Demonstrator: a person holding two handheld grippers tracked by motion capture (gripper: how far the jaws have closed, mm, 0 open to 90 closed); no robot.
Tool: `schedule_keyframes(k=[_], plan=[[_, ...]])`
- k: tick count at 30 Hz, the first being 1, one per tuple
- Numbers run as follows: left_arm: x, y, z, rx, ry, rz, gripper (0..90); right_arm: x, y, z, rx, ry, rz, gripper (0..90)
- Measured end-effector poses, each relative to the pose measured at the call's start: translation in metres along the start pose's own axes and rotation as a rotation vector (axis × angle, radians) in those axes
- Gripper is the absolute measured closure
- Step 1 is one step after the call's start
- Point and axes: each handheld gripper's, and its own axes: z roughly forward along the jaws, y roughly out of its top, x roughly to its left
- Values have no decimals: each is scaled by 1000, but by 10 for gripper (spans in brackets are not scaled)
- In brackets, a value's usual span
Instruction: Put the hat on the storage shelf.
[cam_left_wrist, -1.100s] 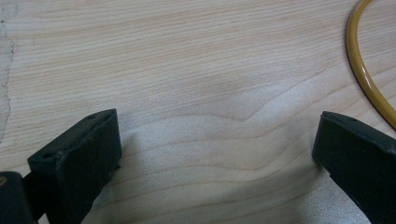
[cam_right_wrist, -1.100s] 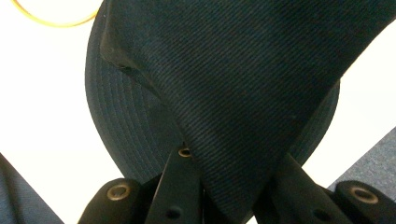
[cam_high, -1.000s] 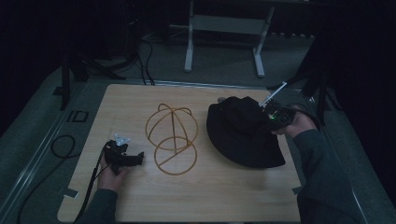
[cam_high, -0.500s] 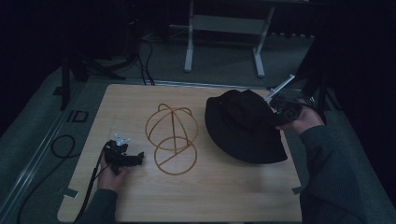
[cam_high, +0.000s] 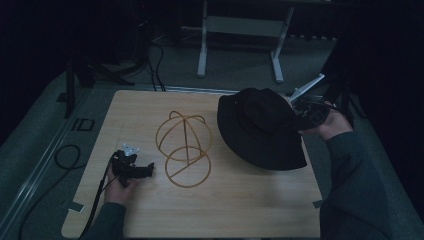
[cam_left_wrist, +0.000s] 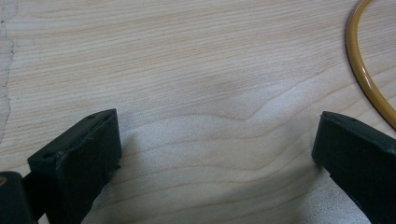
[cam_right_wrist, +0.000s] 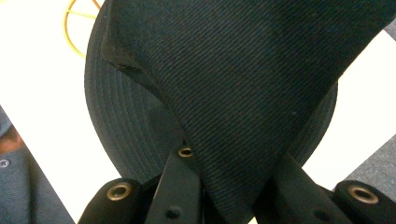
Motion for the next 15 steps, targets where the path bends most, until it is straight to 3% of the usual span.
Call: schedule_keyframes(k=[15], plan=[[0,0,0,0,0,-1,16,0,2,-14,-56,-2,-6,853]])
